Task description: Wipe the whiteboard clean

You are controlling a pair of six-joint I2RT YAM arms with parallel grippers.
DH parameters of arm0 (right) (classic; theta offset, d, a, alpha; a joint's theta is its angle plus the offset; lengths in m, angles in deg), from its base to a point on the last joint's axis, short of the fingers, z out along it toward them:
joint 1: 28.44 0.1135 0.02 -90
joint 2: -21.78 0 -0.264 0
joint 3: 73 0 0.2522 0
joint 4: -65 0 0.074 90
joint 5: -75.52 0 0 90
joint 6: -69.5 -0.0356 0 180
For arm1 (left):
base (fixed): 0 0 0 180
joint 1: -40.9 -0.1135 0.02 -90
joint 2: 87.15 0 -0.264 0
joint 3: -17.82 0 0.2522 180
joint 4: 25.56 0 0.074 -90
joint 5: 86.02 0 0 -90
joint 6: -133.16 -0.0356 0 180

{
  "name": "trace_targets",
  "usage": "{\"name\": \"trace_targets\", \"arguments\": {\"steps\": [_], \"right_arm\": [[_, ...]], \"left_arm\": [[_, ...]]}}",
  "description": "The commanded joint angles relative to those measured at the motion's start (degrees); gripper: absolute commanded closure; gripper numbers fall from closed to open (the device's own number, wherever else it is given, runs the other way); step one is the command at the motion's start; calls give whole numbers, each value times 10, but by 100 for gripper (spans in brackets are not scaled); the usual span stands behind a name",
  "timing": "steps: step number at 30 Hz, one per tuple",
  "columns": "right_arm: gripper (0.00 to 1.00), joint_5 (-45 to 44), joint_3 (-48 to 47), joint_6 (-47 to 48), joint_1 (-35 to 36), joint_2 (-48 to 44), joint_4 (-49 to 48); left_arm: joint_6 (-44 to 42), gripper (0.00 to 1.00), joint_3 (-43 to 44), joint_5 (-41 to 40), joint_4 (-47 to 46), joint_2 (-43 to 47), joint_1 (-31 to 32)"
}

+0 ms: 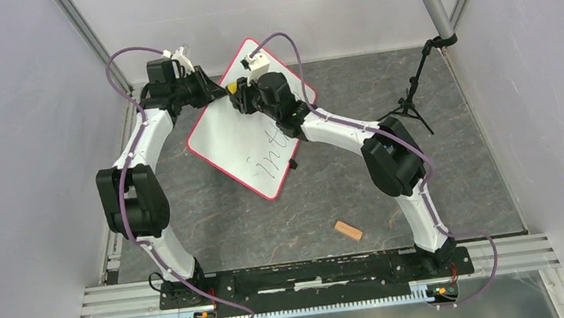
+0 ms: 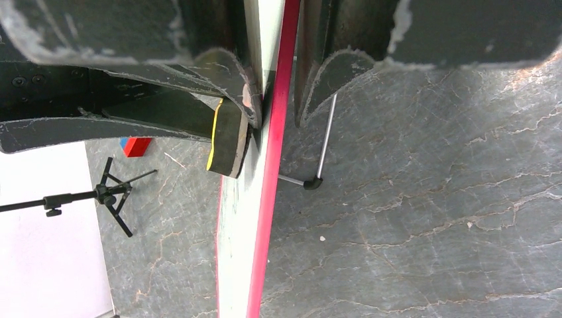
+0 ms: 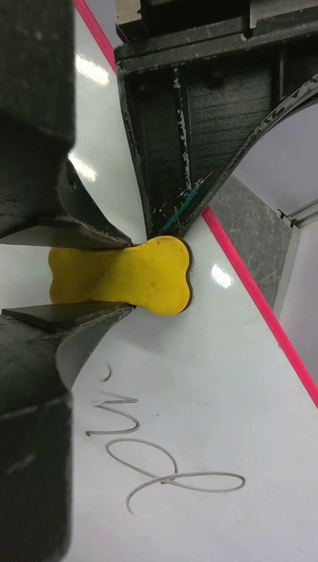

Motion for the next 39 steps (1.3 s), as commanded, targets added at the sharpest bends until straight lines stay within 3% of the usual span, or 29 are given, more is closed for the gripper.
{"name": "trace_targets", "arguments": {"steps": [1,7,15,22,27,34,39], "right_arm": [[88,-8,-14,-19,36,15,7],[87,-86,-30,-21,33,24,43],[86,-4,-59,-22,-61,66,55],[87,2,3,-54,-104,76,79],[87,9,33,-26,-95,49,63],[87,22,-16,59,-19,26,27],[86,45,-17,55,-6,28,6]], "left_arm": [[-17,98,0,-19,8,26,9],[-18,98,-1,-17,8,25,10],[-61,98,-6,-26,8,30,14],[-84,98,-14,-52,8,34,18],[-86,98,-14,-55,8,37,19],[-93,98,-17,-59,8,41,29],[-101,98,-20,-68,7,45,30]]}}
